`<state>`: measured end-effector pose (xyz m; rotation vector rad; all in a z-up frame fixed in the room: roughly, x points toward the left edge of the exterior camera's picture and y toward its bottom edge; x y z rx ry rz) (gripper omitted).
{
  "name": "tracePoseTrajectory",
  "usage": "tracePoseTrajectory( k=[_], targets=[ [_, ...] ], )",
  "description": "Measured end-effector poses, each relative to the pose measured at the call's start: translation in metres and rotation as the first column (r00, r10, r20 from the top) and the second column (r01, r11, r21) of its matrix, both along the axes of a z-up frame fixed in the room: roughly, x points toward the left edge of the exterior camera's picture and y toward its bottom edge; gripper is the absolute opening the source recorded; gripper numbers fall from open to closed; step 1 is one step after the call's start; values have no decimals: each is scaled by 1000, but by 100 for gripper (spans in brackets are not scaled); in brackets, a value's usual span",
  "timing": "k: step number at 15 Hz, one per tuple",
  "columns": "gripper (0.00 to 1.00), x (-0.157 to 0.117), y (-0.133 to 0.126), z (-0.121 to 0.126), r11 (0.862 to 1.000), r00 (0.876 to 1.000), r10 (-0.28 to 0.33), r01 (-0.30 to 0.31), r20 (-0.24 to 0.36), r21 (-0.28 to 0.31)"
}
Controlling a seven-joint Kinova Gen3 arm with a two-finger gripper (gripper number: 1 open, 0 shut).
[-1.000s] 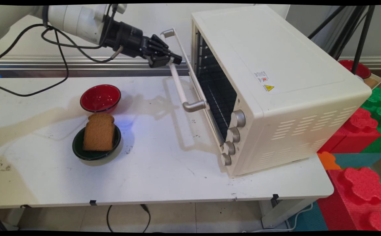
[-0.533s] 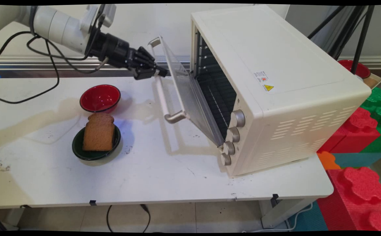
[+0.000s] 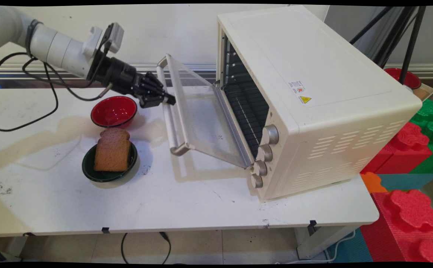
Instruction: Open the oven
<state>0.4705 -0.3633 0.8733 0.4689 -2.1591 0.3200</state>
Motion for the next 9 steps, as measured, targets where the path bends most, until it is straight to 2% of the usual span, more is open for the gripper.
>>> tracePoseTrajectory(
  k=[9],
  targets=[
    [0, 36, 22, -44, 997, 997, 57, -60, 57, 58]
  ],
)
